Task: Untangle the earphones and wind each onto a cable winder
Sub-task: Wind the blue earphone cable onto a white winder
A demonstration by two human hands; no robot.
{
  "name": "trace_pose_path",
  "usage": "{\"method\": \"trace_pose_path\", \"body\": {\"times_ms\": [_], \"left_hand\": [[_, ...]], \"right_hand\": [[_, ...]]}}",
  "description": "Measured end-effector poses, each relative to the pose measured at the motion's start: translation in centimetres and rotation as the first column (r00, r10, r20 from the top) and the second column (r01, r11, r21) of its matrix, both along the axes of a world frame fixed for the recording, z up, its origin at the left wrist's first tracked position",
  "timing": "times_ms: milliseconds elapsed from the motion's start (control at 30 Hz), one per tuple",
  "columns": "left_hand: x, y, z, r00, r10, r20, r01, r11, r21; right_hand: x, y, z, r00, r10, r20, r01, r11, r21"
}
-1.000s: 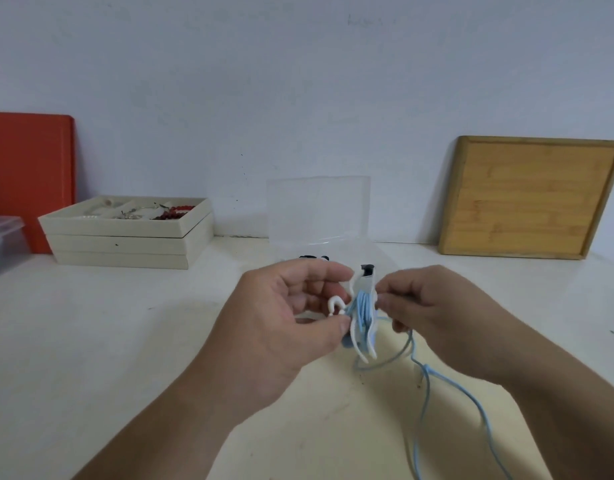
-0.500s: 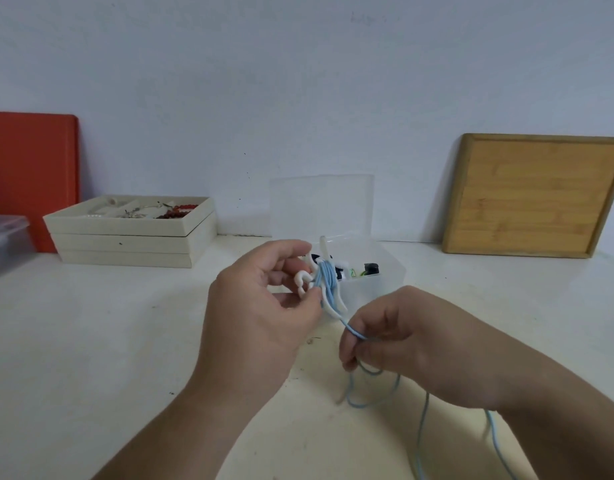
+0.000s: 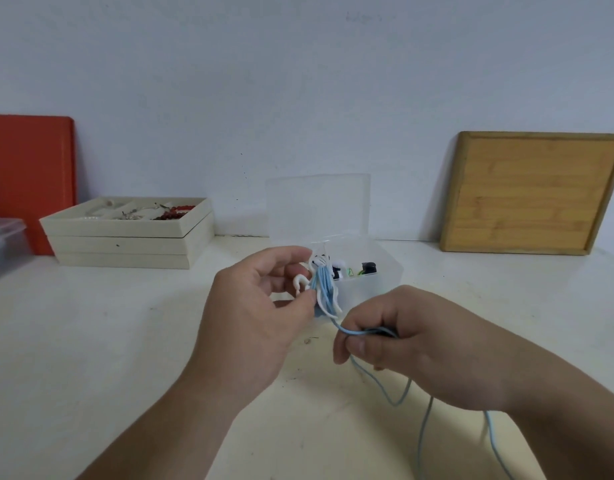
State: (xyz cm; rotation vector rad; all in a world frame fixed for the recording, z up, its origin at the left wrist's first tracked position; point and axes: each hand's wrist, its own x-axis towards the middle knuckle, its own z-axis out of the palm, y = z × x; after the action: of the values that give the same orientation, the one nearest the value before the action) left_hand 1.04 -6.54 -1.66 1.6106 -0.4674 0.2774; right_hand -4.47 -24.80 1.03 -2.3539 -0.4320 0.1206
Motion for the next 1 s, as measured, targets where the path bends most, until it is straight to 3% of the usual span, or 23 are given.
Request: {"method": "trace_pose_path", "body": {"times_ms": [500,767,867,1000], "left_hand": [[0.3,1.0,0.1,0.979,-0.188,0.079,0.172,0.971,0.168],[-0.4,0.0,-0.4,0.94,0.051,0.337,-0.144,0.956,0.256],[-0.6,-0.2,-0.6,0.913,0.002,0.407,-0.149,0.932,0.33],[-0.6,-0.1,-0.5,0.926,-0.091,0.367,-0.082,0.9,0.428]], "right_hand": [[-0.2,-1.0,0.5,0.995,-0.071,-0.064,0.073,0.997,0.023],[-0.2,0.3,0.1,0.998,-0.048,-0.038,0.05,0.996,0.074],[-0.4,0.3,0.5,0.996,-0.083,0.035,0.079,0.992,0.102],[-0.3,-1.2,1.1,0.968,-0.249,0.042,0.221,0.916,0.336]]}}
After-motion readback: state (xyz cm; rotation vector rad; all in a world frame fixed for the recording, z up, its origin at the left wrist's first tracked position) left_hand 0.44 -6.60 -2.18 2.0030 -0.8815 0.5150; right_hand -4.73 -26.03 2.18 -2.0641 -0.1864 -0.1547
